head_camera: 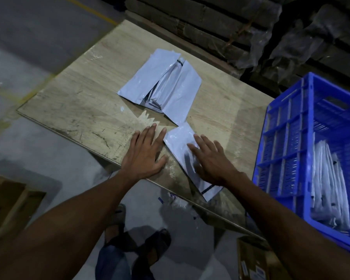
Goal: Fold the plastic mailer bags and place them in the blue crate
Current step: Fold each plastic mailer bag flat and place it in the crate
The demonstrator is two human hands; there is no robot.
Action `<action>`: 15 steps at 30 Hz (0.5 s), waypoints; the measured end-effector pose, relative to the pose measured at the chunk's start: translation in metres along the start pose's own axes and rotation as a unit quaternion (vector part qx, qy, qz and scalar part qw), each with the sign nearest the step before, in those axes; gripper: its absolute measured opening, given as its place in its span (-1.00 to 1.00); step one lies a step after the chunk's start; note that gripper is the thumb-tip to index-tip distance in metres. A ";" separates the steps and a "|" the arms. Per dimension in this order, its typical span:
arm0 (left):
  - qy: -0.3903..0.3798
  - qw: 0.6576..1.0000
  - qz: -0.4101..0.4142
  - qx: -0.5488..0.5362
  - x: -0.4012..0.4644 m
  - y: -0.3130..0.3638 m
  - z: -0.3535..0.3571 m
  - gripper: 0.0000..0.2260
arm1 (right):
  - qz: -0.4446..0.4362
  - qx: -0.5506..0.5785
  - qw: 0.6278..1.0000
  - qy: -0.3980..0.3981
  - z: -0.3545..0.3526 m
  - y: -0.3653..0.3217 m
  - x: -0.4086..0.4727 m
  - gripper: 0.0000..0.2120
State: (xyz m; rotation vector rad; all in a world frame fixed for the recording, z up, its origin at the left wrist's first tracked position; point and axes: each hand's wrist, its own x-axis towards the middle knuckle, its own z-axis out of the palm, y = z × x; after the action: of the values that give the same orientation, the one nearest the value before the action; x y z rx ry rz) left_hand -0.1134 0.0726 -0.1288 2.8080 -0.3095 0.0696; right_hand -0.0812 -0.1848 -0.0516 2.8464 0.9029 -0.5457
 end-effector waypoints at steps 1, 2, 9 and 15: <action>0.001 1.000 0.002 0.001 0.000 0.000 0.000 -0.25 | 0.020 0.012 1.000 -0.013 0.006 -0.006 0.004 -0.35; 0.002 1.000 0.004 0.002 0.000 0.000 0.000 -0.26 | 0.029 0.026 0.999 -0.020 0.012 -0.011 0.007 -0.34; 0.002 0.996 0.070 0.054 -0.001 -0.004 0.006 -0.34 | -0.121 0.101 0.986 0.045 0.040 -0.036 0.010 -0.38; -0.045 0.987 0.103 0.117 0.000 -0.005 0.013 -0.40 | 0.018 0.110 0.985 0.130 0.059 -0.077 0.020 -0.42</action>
State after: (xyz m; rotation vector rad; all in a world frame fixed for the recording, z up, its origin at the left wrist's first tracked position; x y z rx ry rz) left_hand -0.1121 0.0734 -0.1425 3.0046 -0.6515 0.0278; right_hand -0.1285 -0.1231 -0.1127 3.1838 0.8759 -0.2878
